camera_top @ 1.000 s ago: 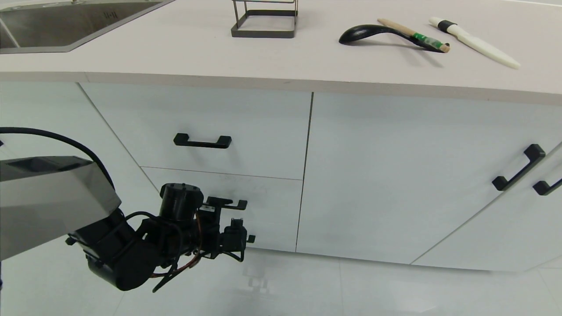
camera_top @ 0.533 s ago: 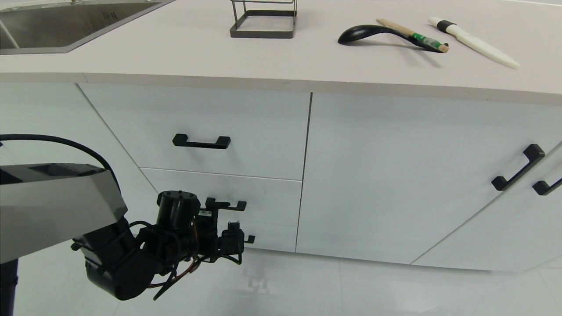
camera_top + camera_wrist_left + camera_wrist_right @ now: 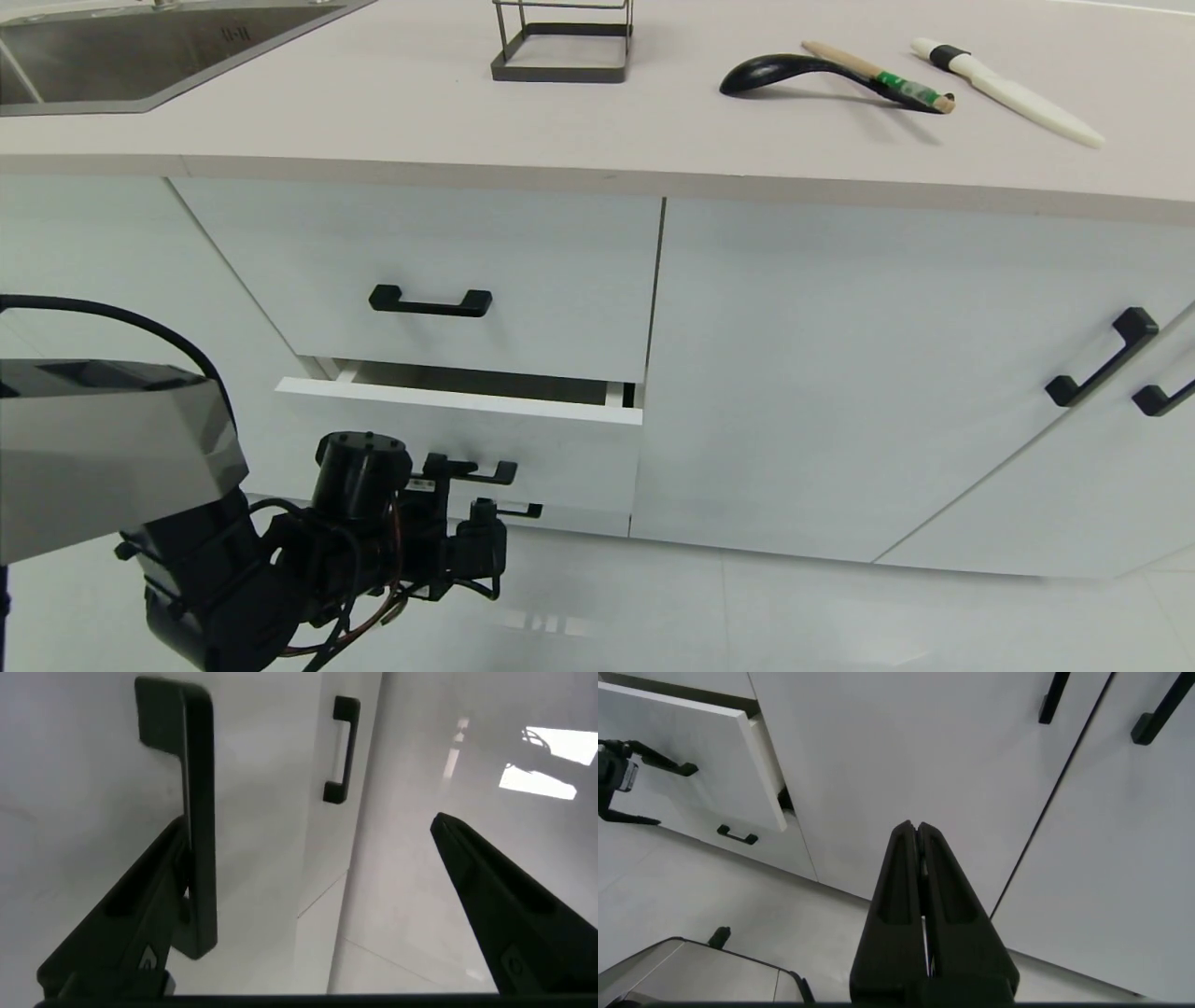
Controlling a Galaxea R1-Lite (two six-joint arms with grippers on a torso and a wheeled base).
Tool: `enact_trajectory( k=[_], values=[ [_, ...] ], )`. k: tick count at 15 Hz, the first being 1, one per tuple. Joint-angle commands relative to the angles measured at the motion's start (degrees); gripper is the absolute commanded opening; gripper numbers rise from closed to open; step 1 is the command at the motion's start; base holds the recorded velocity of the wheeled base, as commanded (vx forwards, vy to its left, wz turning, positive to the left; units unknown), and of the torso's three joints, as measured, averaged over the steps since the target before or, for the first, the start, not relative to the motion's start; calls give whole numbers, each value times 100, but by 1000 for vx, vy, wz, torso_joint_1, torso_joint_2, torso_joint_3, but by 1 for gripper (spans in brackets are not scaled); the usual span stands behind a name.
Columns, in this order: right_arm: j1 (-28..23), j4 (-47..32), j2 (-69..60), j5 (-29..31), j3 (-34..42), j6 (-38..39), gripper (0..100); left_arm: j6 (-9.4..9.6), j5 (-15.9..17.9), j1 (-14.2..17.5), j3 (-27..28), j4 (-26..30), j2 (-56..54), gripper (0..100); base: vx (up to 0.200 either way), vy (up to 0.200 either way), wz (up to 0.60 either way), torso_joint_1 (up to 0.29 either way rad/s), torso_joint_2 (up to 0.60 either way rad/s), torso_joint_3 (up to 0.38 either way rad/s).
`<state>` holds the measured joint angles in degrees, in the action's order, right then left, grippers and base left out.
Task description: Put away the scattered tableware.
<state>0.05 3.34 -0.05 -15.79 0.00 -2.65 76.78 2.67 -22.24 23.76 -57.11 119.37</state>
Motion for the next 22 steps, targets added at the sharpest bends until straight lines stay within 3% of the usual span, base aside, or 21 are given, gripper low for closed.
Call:
enact_trajectory(
  k=[1, 4, 6, 7, 8, 10, 13, 22],
  values=[
    [4, 0, 5, -3, 0, -8, 0, -5, 5, -44, -205, -63, -344, 100, 0, 0, 0, 0, 0, 0],
    [4, 0, 5, -3, 0, 1, 0, 39, 5, -229, -328, -81, -924, 100, 0, 0, 0, 0, 0, 0],
    [4, 0, 5, -3, 0, 1, 0, 22, 5, -571, -346, -72, -1557, 100, 0, 0, 0, 0, 0, 0],
    [4, 9, 5, -3, 0, 1, 0, -14, -3, -914, -407, 51, -2128, 100, 0, 0, 0, 0, 0, 0],
    [-5, 0, 5, -3, 0, -8, 0, -101, -30, -1081, -451, 148, -2445, 100, 0, 0, 0, 0, 0, 0],
    [4, 9, 5, -3, 0, -8, 0, -471, -100, -1380, -416, 754, -3447, 100, 0, 0, 0, 0, 0, 0],
    [4, 0, 5, -3, 0, -8, 0, -778, -109, -1151, -187, 1176, -3754, 100, 0, 0, 0, 0, 0, 0],
    [-5, 9, 5, -3, 0, -8, 0, -796, 14, -782, 76, 1044, -2401, 100, 0, 0, 0, 0, 0, 0]
  ],
)
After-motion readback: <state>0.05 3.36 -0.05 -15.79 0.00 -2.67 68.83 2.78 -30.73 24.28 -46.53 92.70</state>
